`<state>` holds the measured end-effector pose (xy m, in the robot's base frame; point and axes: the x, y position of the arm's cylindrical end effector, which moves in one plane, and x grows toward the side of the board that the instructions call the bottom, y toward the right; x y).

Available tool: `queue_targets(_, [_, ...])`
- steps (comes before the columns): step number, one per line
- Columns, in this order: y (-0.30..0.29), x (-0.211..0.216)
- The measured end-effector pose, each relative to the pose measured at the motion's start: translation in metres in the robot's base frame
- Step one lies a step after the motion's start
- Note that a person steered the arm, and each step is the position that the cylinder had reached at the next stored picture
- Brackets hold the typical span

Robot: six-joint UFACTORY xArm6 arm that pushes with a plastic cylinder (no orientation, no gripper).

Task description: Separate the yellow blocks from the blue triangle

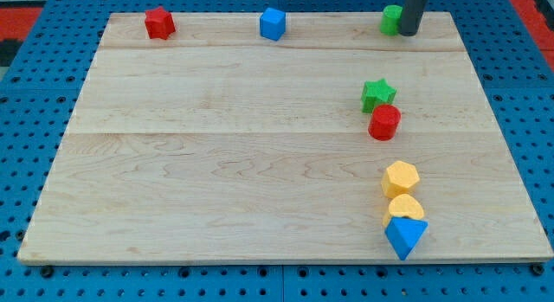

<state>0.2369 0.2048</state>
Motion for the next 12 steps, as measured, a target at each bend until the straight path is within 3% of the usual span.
queue_targets(1, [0.006, 0.026])
queue_targets(3, [0.094, 0.057])
queue_targets(5, [0.09, 0.188])
queue_targets(6, [0.086, 0.3])
queue_targets(7, [0.056, 0.376])
queue_targets(9, [-0.078, 0.366])
queue_targets(11, [-0.08, 0.31])
queue_targets(12, [-0.065, 0.314])
